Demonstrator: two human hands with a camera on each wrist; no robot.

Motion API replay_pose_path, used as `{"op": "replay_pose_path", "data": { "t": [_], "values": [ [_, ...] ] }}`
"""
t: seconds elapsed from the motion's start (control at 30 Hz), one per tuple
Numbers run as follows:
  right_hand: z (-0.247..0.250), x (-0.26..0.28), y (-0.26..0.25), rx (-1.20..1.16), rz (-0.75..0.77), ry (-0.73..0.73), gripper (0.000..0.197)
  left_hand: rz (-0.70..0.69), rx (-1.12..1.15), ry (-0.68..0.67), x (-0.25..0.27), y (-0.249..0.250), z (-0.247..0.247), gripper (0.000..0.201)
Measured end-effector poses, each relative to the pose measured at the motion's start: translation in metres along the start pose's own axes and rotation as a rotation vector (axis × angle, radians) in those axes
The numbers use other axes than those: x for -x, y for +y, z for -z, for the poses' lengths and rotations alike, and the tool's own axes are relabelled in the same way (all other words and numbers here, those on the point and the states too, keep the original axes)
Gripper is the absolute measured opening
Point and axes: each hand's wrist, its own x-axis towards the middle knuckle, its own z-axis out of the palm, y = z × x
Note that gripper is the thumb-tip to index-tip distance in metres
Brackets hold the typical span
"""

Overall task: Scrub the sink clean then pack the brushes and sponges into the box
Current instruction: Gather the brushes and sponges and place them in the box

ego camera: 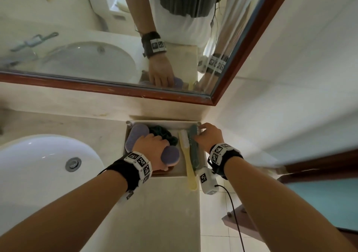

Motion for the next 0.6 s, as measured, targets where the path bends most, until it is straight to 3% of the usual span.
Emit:
{"op": "replay_pose_path", "data": {
  "t": [0.1, 0.33, 0.47, 0.6],
  "values": [
    [-0.003, 0.000, -0.002, 0.036, 0.025, 0.041, 0.046, 0.024, 0.002, -0.047, 0.003, -0.002, -0.006, 0.076],
    [-0.019, 0.002, -0.006, 0.411, 0.119, 0.074, 0.047, 0.022, -0.025, -0.053, 0.003, -0.007, -0.015, 0.078],
    [-0.021, 0.003, -0.006, 0.555, 0.156, 0.093, 0.030, 0.021, -0.026, -0.034, 0.003, -0.009, -0.017, 0.076],
    [-0.022, 0.003, -0.006, 0.659, 0.193, 0.073, 0.028, 0.012, -0.038, -0.047, 0.004, -0.009, -0.013, 0.076]
  ]
}}
